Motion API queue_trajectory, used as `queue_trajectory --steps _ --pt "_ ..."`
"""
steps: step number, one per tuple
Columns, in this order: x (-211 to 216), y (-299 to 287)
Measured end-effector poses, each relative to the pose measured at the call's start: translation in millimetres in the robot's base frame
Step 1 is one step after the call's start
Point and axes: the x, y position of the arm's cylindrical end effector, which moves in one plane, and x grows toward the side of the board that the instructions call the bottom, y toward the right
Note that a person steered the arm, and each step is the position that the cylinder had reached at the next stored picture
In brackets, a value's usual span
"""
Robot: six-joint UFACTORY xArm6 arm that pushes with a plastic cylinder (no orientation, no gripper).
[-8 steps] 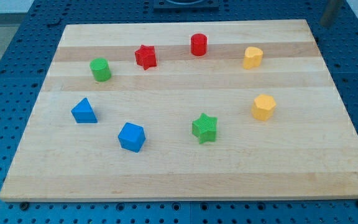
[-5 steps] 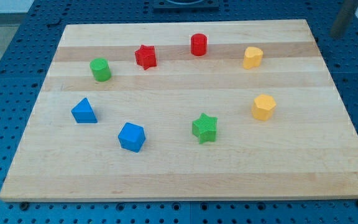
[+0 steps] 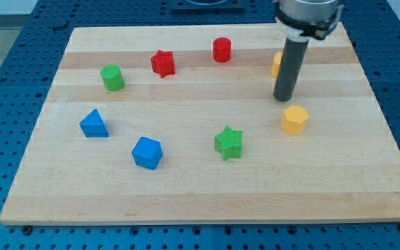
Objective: Move yellow hexagon towards bottom right
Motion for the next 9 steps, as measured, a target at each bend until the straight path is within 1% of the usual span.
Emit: queue_trajectory --steps 2,3,4,5,6,7,8,9 --pt "60 4" --pt "83 25" --pt "91 52" --pt "91 60" --pt "89 44" --pt "80 44" --pt "76 60" --pt "82 91"
